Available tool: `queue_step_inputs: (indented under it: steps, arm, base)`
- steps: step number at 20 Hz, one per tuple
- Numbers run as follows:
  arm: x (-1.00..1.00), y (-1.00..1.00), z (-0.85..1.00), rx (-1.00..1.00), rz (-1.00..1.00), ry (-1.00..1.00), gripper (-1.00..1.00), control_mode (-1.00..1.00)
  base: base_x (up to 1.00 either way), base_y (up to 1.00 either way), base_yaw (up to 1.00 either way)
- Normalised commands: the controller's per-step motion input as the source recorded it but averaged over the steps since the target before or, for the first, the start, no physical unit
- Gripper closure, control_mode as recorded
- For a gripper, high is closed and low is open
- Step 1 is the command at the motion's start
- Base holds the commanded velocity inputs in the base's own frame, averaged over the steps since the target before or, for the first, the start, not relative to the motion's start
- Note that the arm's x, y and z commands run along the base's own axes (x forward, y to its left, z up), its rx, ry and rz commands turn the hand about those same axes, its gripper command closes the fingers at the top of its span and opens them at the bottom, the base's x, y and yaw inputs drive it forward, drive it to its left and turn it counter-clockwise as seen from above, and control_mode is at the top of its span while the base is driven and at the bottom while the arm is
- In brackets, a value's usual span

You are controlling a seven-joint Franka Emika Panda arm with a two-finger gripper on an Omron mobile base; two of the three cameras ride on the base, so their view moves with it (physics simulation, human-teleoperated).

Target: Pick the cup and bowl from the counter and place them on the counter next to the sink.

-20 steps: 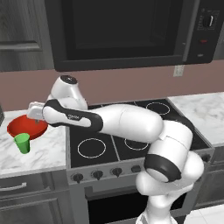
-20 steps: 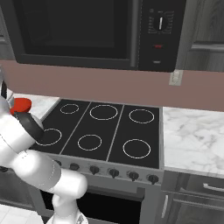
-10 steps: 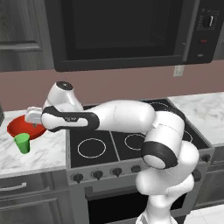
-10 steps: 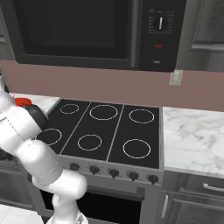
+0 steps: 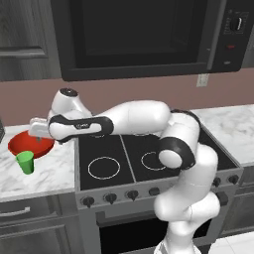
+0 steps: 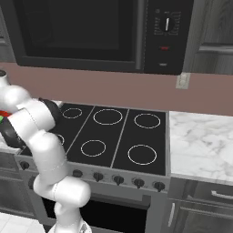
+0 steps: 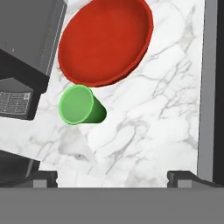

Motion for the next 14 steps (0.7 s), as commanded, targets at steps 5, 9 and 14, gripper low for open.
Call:
queue_step_inputs:
  steps: [5,9,14]
  arm:
    - [0.28,0.36,0.0,0.0,0.0,0.05,-1.0,-1.0]
    - [0.29,0.41,-0.01,0.0,0.0,0.02,-1.0,-1.0]
    - [0.14,0.29,0.0,-0.01,0.0,0.0,-1.0,-1.0]
  base:
    - [0.0,0.0,0.0]
    - [0.0,0.0,0.0]
    - [0.0,0.0,0.0]
